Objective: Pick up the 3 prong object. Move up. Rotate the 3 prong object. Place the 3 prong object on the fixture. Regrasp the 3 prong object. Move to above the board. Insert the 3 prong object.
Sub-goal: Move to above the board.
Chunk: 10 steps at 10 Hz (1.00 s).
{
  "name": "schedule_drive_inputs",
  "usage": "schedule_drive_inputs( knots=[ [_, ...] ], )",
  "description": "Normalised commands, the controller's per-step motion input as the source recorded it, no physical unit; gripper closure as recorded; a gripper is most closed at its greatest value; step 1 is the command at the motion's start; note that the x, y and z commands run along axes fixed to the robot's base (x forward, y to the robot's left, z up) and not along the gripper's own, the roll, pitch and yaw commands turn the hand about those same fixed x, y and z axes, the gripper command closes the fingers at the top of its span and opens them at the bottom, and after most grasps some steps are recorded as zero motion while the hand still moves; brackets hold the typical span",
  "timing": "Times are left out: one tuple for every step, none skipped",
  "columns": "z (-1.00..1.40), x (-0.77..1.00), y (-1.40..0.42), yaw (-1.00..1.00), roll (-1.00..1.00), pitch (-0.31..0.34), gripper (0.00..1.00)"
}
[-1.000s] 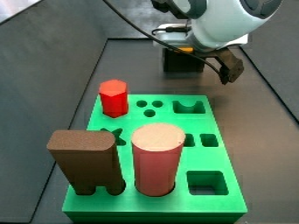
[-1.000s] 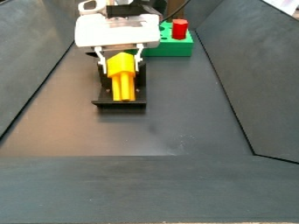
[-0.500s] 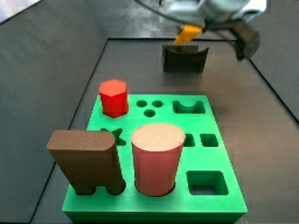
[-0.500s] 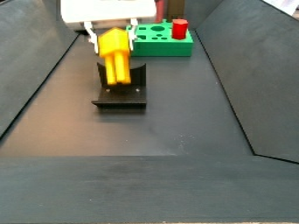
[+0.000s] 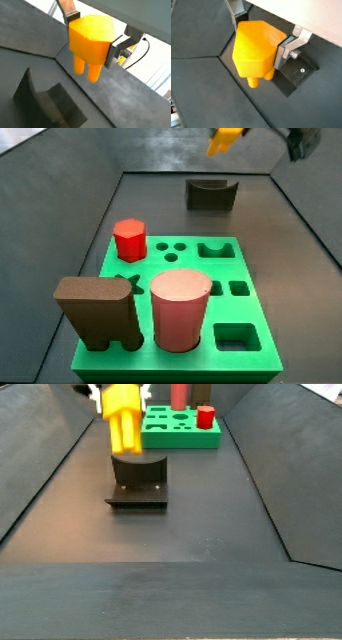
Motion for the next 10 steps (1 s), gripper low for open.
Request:
schedule_drive_inputs(
  knots=[
    [1.00, 0.03, -0.01, -0.03, -0.05, 0.056, 1.00],
    [1.00, 0.03, -0.01, -0.02, -0.05, 0.077, 1.00],
    [1.00, 0.02, -0.01, 0.00, -0.05, 0.103, 1.00],
    [1.00, 0.03, -0.02, 0.01, -0.05, 0.115, 1.00],
    [1.00, 0.03, -0.02, 0.03, -0.05, 0.122, 1.00],
    [0.83, 0.03, -0.02, 0.05, -0.05, 0.139, 1.00],
    [0.60, 0.03, -0.02, 0.06, -0.05, 0.145, 1.00],
    [0.44, 0.02, -0.02, 0.08, -0.05, 0.145, 1.00],
    [0.27, 0.03, -0.02, 0.09, -0.05, 0.143, 1.00],
    [0.16, -0.59, -1.00, -0.15, -1.00, -0.023, 1.00]
  ],
)
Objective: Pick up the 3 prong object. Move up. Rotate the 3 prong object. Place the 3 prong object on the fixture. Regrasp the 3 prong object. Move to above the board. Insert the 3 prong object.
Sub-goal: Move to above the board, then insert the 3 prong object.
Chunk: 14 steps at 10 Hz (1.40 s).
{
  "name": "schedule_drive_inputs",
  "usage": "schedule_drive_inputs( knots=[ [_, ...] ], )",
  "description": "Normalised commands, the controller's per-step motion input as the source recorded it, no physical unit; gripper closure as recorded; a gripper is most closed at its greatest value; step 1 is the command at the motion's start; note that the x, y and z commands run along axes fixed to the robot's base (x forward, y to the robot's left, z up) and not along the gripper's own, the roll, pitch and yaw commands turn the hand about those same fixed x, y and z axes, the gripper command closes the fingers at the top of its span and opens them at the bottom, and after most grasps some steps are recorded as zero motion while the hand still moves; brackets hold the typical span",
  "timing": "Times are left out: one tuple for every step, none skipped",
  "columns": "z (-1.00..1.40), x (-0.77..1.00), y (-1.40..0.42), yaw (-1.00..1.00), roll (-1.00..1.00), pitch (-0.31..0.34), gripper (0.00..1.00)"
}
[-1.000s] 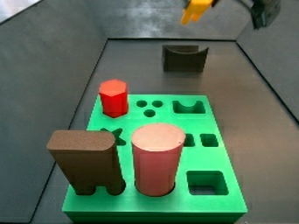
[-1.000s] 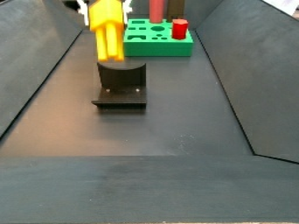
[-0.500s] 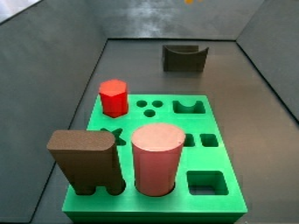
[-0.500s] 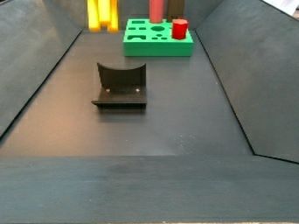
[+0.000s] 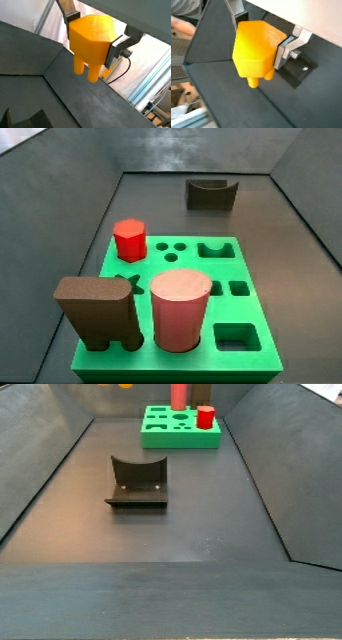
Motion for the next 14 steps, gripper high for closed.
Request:
schedule_drive_inputs(
  knots=[
    [0.15, -0.60, -1.00, -0.15, -1.00, -0.042, 1.00],
    [0.16, -0.64, -1.00, -0.15, -1.00, -0.054, 1.00],
    [0.14, -0.66, -1.00, -0.15, -1.00, -0.062, 1.00],
    [0.15, -0.67, -1.00, -0.16, -1.00, -0.062, 1.00],
    [0.15, -0.68, -1.00, -0.16, -1.00, -0.062, 1.00],
    [0.15, -0.70, -1.00, -0.16, -1.00, -0.053, 1.00],
    [0.15, -0.74, -1.00, -0.16, -1.00, -0.053, 1.00],
    [0.15, -0.77, -1.00, -0.16, -1.00, -0.055, 1.00],
    [0.09, -0.52, -0.59, -0.14, -1.00, -0.074, 1.00],
    [0.05, -0.33, -0.33, -0.10, -0.79, -0.058, 1.00],
    [0.03, -0.21, -0.18, -0.06, -0.58, -0.036, 1.00],
    [0.02, -0.13, -0.11, -0.04, -0.39, -0.025, 1.00],
    [0.01, -0.07, -0.05, -0.02, -0.22, -0.018, 1.00],
    [-0.59, 0.31, 0.08, -0.89, 0.00, 0.000, 1.00]
  ],
)
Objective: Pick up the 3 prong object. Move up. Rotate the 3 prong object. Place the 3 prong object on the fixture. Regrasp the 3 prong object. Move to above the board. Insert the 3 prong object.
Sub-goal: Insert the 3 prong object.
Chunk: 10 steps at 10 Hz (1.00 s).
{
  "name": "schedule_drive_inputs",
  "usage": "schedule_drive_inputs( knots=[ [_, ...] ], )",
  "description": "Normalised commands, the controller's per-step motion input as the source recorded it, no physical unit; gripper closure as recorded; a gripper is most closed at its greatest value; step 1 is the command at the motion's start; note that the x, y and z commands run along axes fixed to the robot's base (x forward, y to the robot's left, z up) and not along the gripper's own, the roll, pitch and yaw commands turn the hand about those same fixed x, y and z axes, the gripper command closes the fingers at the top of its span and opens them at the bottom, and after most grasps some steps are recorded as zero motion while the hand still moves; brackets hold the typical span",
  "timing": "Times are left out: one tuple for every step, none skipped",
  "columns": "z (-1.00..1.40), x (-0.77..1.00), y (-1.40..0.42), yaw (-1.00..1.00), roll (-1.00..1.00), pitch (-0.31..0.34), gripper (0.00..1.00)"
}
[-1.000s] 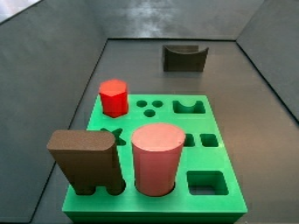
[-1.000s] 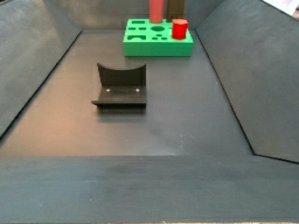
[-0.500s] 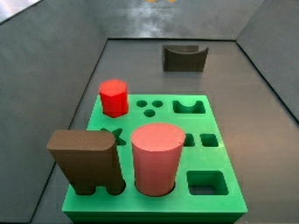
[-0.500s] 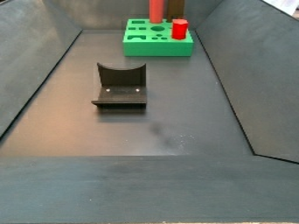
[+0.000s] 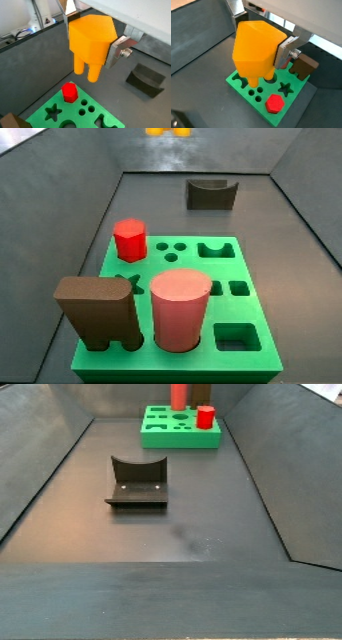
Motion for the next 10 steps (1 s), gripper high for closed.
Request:
schedule_drive_inputs(
  knots=[
    [-0.61, 0.28, 0.06, -0.91, 0.01, 0.000, 1.00],
    [-0.69, 0.10, 0.00, -1.00, 0.06, 0.000, 1.00],
    [-0.75, 0.16, 0.00, -0.98, 0.11, 0.000, 1.00],
    [-0.76, 0.18, 0.00, -0.96, 0.11, 0.000, 1.00],
    [-0.73, 0.15, 0.00, -0.99, 0.11, 0.000, 1.00],
    [-0.71, 0.13, 0.00, -1.00, 0.10, 0.000, 1.00],
    [-0.73, 0.00, 0.00, -1.00, 0.05, 0.000, 1.00],
    [-0.73, 0.00, 0.00, -1.00, 0.05, 0.000, 1.00],
    [-0.74, 0.00, 0.00, -1.00, 0.03, 0.000, 1.00],
    [-0.73, 0.00, 0.00, -1.00, 0.02, -0.006, 1.00]
  ],
)
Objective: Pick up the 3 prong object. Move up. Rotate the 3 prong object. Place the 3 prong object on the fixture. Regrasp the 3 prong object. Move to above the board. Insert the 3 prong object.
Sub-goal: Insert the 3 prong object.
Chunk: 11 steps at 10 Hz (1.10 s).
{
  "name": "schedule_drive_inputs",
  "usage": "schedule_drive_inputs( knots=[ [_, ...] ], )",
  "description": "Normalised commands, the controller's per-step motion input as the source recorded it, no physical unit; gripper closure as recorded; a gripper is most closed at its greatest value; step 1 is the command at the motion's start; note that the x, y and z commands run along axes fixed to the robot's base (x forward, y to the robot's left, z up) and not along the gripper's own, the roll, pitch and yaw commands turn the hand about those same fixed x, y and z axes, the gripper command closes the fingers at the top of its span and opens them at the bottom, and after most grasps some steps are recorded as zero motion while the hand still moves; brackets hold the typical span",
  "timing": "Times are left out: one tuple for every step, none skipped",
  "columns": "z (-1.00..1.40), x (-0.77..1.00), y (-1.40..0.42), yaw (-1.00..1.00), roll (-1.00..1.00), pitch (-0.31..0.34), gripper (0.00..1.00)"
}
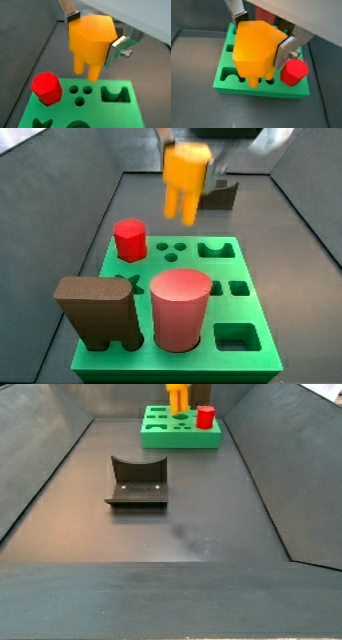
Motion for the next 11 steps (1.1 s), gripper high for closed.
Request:
schedule_drive_inputs(
  knots=[
    [-0.73, 0.00, 0.00, -1.00, 0.00, -0.021, 1.00],
    [-0.69, 0.00, 0.00, -1.00, 0.00, -0.059, 1.00],
    [-0.31, 0.00, -0.02, -1.00, -0.08, -0.103, 1.00],
    [-0.13, 0.00, -0.05, -0.99, -0.11, -0.120, 1.00],
    [0.00, 0.00, -0.02, -0.99, -0.10, -0.084, 1.00],
    [0.19, -0.05, -0.02, -0.86, -0.15, -0.119, 1.00],
    [0.04, -0.25, -0.10, -0.72, -0.12, -0.124, 1.00],
    [-0.11, -0.63, -0.13, -0.43, -0.13, -0.147, 1.00],
    [-0.13, -0.62, -0.04, 0.10, -0.14, -0.143, 1.00],
    [-0.16, -0.46, 0.00, 0.36, -0.08, -0.114, 1.00],
    [0.00, -0.30, 0.00, 0.36, -0.14, -0.134, 1.00]
  ],
)
